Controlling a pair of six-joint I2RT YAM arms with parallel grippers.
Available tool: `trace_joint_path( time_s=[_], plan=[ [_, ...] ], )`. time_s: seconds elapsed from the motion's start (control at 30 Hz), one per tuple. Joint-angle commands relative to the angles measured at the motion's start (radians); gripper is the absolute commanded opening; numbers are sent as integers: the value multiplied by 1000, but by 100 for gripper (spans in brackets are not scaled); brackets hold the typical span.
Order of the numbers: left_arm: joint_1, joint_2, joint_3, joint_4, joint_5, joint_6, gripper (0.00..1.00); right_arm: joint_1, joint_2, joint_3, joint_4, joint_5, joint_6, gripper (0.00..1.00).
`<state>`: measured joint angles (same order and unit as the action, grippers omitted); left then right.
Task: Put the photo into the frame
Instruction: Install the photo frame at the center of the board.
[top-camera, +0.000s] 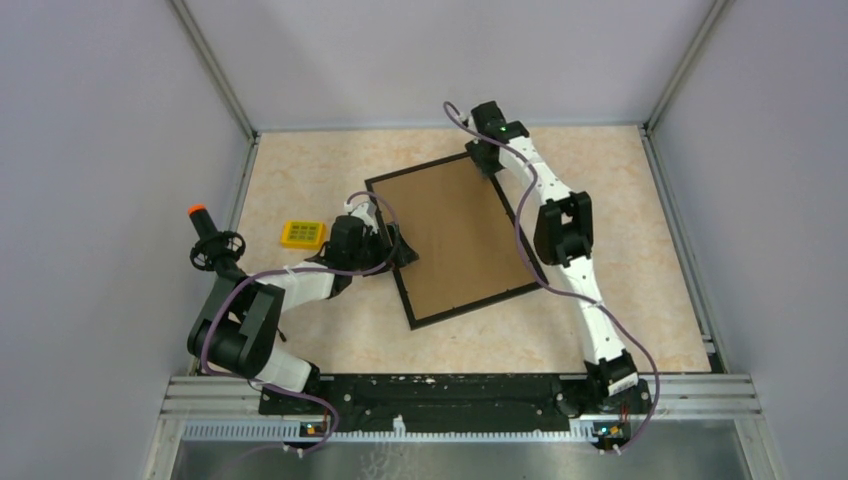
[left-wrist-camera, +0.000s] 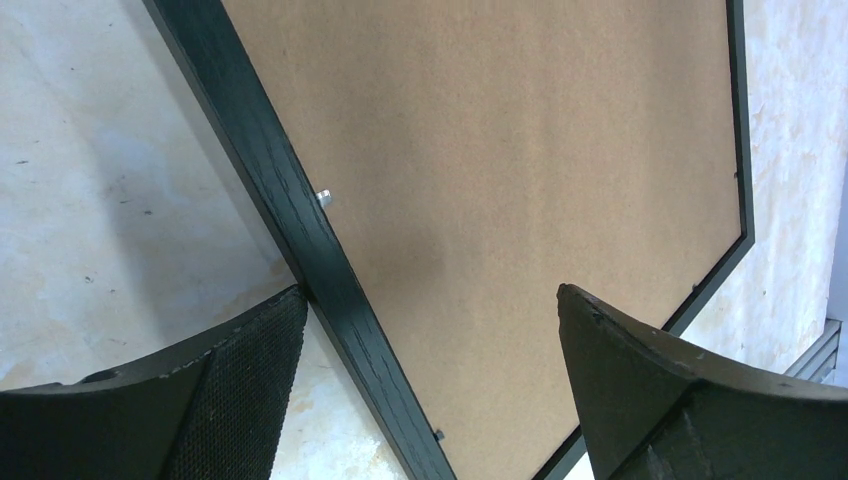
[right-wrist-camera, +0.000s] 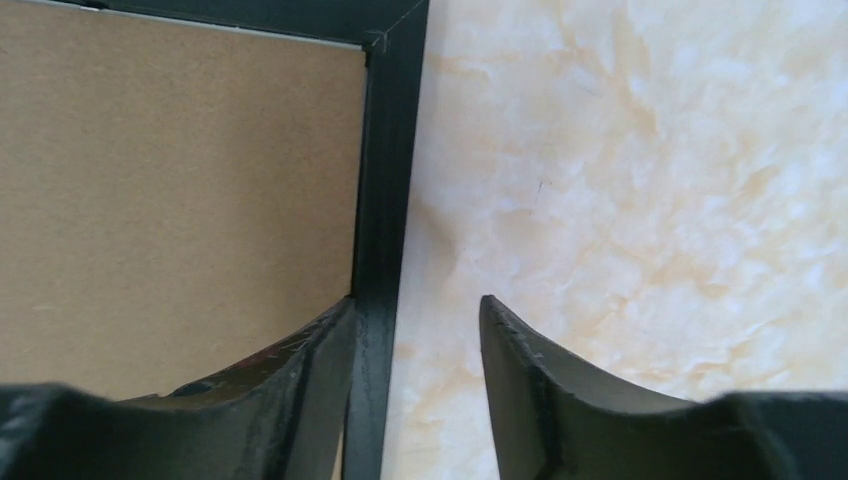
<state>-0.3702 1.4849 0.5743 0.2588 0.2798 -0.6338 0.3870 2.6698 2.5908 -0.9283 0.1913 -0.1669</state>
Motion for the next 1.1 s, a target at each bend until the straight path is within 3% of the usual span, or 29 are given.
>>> trace_joint_path(
  time_s=[0.0, 0.13, 0.23, 0.3, 0.4, 0.5, 0.63, 0.73, 0.87, 1.07],
  plan=[
    [-7, 31, 2, -47, 9, -13, 98, 114, 4, -59, -62, -40, -106, 59],
    [-7, 27, -1, -53, 2, -16, 98, 119, -90, 0, -69, -103, -70, 67],
    [-8, 12, -8, -49, 0, -16, 98, 117, -214, -77, -41, -46, 9, 70],
    [-7, -1, -13, -52, -3, -16, 98, 106, -313, -183, -17, -16, 89, 70],
    [-7, -30, -5, -74, -5, -13, 99, 69, -498, -472, 76, -25, 236, 70],
    [-6, -39, 8, -80, 4, -5, 98, 10, -652, -776, 263, -123, 318, 70],
    [-7, -6, 46, -101, 2, -1, 98, -108, -788, -1062, 416, -232, 407, 74],
    [-4, 21, 82, -102, -2, 4, 98, -189, -833, -1219, 507, -363, 464, 75],
    [-4, 59, 121, -94, 0, 5, 98, -200, -904, -1381, 605, -414, 490, 73],
    [-3, 93, 135, -89, 20, 1, 98, -196, -965, -1546, 653, -462, 526, 59]
  ],
)
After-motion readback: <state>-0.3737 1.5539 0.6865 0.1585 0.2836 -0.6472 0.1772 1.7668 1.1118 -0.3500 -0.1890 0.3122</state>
